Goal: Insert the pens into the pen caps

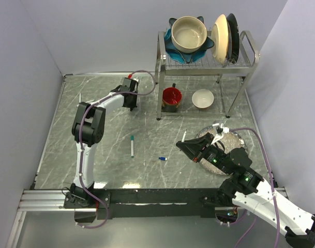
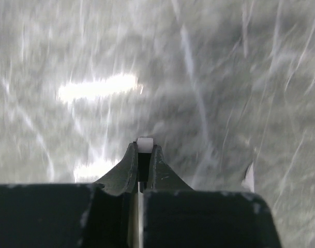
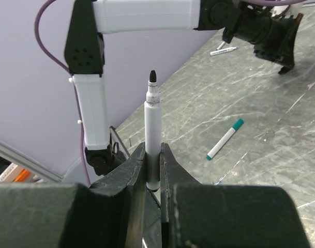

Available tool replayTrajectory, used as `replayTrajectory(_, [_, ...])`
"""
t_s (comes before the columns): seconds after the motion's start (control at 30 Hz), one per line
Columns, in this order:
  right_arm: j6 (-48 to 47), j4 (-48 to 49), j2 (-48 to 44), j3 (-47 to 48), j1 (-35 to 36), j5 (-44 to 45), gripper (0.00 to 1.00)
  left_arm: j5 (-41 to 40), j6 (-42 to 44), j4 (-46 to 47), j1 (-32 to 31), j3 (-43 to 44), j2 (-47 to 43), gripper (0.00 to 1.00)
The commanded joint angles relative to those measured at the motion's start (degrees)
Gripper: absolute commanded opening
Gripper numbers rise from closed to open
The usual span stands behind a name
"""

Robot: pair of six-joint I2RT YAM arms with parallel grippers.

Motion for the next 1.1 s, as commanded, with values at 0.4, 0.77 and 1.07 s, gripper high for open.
replayTrajectory(0.4, [2.0, -0.1, 5.5, 2.0, 0.2, -2.5, 0.00, 8.6, -22.8, 5.9, -0.2, -35.8, -30.3, 0.01])
replayTrajectory(0.77, [5.1, 9.9, 16.7, 1.3, 3.1, -7.3, 0.00, 23.2, -37.9, 35.0, -3.6, -57.4, -66.6, 0.01])
replayTrajectory(1.07, [6.8, 22.8, 27.1, 3.1, 9.6, -6.6, 0.00, 17.6, -47.3, 60.1, -17.0, -68.9, -82.7, 0.01])
